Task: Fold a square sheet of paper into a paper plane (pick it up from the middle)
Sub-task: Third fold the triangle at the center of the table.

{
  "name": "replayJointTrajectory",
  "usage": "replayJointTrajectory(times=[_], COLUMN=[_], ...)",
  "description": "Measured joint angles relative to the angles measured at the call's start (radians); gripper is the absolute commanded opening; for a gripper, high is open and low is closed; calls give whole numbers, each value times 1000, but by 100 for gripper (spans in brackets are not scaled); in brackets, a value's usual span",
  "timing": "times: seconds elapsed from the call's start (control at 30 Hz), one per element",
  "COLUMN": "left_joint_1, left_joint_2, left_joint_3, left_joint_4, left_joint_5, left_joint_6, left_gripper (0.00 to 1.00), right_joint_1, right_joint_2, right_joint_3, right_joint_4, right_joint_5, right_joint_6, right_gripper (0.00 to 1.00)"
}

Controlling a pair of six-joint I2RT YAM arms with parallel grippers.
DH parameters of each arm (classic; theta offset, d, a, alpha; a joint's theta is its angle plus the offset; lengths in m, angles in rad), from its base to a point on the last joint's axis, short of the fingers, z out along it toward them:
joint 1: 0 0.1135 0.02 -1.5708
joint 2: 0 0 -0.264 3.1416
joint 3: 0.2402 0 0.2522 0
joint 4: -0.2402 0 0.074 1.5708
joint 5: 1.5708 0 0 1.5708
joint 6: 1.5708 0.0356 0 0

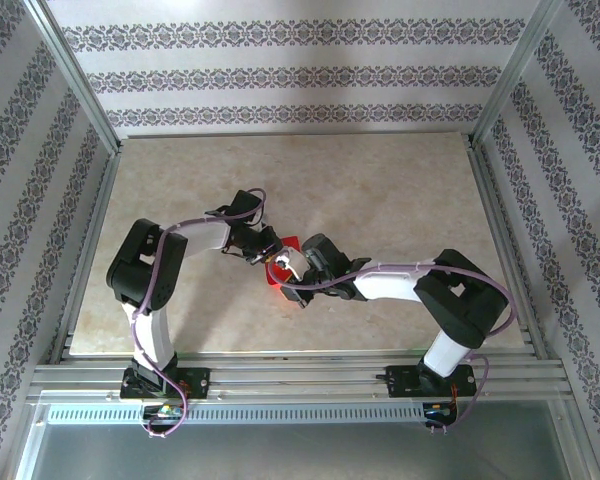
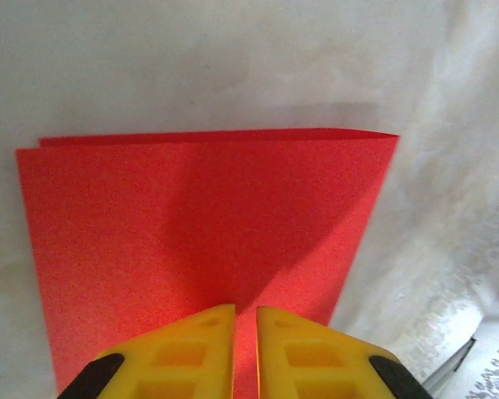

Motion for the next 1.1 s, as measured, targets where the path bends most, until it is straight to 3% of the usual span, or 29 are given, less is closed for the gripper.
replayJointTrajectory(times=[0.53, 1.1], left_joint_1=[-16, -22], left_joint_2=[58, 69], left_joint_3=[103, 127], left_joint_4=[-140, -175], left_joint_5=[-50, -68], left_joint_6=[97, 134], left_gripper=[13, 11], right_joint_1=[-45, -65], right_joint_2=[17, 60], right_joint_3=[8, 34], right_joint_4=[1, -12], right_joint_5=[-5, 100], right_joint_6=[95, 143], right_gripper=[7, 7])
